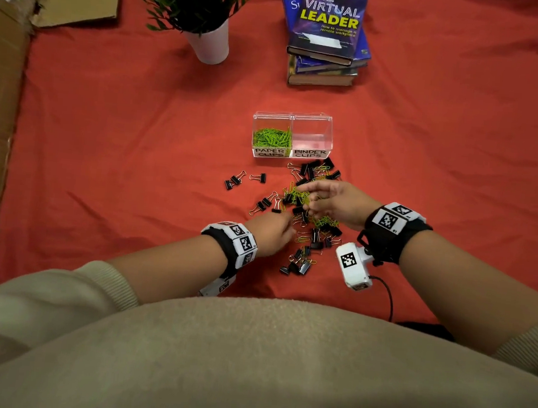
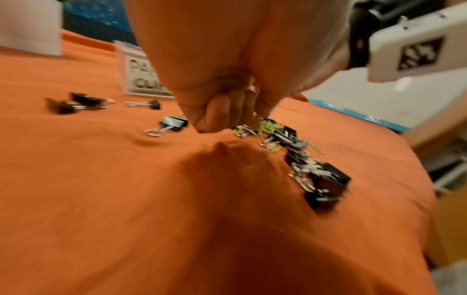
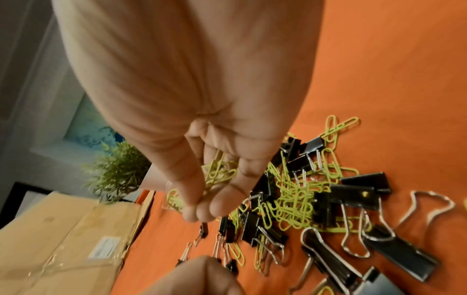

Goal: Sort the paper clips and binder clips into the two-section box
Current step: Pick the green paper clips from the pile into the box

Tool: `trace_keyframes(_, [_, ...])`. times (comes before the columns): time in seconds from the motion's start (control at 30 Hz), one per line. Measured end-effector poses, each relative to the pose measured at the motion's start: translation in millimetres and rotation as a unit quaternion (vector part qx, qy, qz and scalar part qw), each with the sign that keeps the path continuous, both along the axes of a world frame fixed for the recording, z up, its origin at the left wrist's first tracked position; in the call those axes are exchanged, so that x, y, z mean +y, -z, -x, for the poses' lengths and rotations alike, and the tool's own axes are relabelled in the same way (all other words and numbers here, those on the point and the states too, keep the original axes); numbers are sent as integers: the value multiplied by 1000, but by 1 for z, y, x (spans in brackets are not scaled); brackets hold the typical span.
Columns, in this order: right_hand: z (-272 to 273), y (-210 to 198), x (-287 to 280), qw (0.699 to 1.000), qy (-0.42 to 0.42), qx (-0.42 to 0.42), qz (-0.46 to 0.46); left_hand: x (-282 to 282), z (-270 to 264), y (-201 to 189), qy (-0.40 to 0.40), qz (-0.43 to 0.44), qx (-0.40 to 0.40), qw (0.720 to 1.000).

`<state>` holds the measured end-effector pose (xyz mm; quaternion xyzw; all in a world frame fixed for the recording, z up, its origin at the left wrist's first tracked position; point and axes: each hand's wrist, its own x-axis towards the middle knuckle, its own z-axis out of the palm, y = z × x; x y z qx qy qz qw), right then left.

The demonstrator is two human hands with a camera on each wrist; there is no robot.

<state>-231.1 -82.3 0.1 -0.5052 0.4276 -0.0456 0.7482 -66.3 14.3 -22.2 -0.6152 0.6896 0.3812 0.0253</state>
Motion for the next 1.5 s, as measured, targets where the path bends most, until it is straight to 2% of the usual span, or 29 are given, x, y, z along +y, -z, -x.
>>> trace_keyframes(0.13, [5, -4, 2, 998, 34, 10, -44, 7, 16, 6, 70, -23, -36, 997])
trace_keyframes(0.2, [6, -5, 5, 997, 42, 25, -51, 9, 15, 9, 79, -21, -54, 995])
trace_keyframes(0.37, [10, 0, 12, 995, -15, 84, -52, 2, -12, 6, 32, -18, -47, 998])
trace_keyframes(0.5, [15, 4, 15, 995, -45, 71, -44, -4, -28, -4, -4, -19, -54, 998])
trace_keyframes(0.63, [14, 5, 17, 995, -39, 79, -45, 3, -11, -7, 17, 9, -54, 998])
trace_keyframes(0.73, [10, 4, 20, 988, -84, 129, 2, 12, 6, 2, 25, 5, -54, 998])
trace_keyframes(0.8, [8, 6, 25, 968, -140, 188, 84, 14, 10, 7, 17, 0, -69, 997])
trace_keyframes(0.93, [8, 17, 34, 886, -251, 295, 255, 11, 0, 6, 7, -11, -69, 998])
trace_keyframes(1.0, [8, 17, 36, 861, -278, 315, 288, 7, -5, 2, 1, -12, -79, 997])
trace_keyframes(1.1, [8, 15, 34, 847, -290, 321, 309, 8, -1, -3, 6, -7, -91, 996])
trace_keyframes(1.2, [14, 15, 25, 856, -257, 316, 319, 11, 18, -2, 14, 4, -107, 994])
trace_keyframes(1.33, [24, 7, 11, 898, -201, 281, 273, 12, 38, 3, 37, 29, -136, 990])
trace_keyframes(1.4, [29, 3, 9, 915, -199, 266, 227, 11, 41, 4, 51, 28, -139, 989])
trace_keyframes(1.5, [37, -2, 8, 919, -233, 257, 187, 7, 39, 3, 44, 17, -136, 990])
